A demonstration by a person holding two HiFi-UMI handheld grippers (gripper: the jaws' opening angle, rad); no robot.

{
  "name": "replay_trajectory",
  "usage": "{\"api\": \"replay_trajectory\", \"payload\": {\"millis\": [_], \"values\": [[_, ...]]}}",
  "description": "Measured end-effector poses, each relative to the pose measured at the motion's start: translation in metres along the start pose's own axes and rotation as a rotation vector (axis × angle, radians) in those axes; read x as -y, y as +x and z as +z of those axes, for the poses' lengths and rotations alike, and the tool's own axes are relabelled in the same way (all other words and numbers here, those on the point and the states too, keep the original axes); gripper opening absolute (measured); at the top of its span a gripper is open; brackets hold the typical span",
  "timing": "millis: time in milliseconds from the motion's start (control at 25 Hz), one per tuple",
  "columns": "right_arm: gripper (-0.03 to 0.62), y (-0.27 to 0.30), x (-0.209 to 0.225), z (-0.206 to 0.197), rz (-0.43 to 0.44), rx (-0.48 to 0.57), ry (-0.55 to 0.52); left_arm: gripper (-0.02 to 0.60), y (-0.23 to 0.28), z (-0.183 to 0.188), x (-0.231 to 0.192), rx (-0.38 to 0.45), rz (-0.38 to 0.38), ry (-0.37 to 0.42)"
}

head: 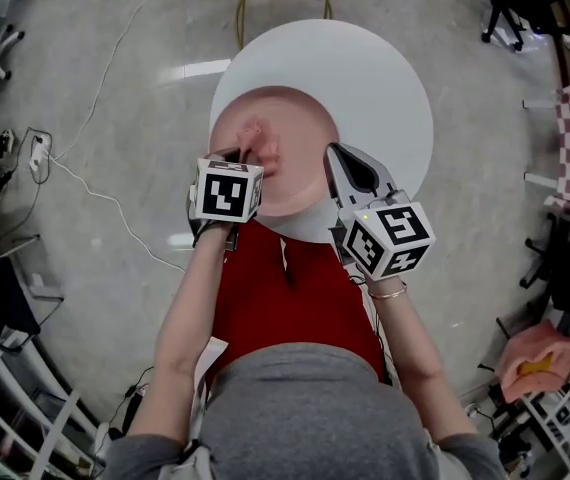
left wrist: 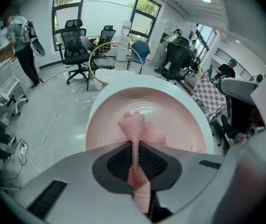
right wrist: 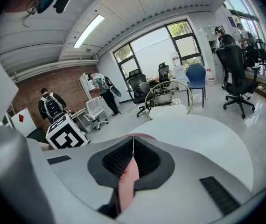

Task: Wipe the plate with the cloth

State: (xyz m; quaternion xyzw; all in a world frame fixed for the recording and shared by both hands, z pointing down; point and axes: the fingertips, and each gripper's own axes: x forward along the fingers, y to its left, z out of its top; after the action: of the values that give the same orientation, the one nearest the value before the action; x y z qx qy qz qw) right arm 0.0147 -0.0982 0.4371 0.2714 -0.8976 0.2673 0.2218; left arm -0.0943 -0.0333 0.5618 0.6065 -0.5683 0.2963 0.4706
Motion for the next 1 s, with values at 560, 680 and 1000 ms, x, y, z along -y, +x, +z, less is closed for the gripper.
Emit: {"api": "replay_trajectory", "payload": {"millis": [560,680,1000], "values": [[0.029,0.024,-0.036,0.001,0.081,-0.039,-0.053,0.035,-0.036,-0.012,-0.05,0.061,0.11,-0.097],[0.029,0.024,-0.04,0.0,0.079,-0.041,-0.06,0.035,-0.046,-0.013,-0.058,0.088,0.125,-0.115],[0.029,0.005,-0.038,-0.005,0.016,-0.001,-0.042,0.035,-0.085,0.002,-0.048,0.283,0.093,-0.109]]}}
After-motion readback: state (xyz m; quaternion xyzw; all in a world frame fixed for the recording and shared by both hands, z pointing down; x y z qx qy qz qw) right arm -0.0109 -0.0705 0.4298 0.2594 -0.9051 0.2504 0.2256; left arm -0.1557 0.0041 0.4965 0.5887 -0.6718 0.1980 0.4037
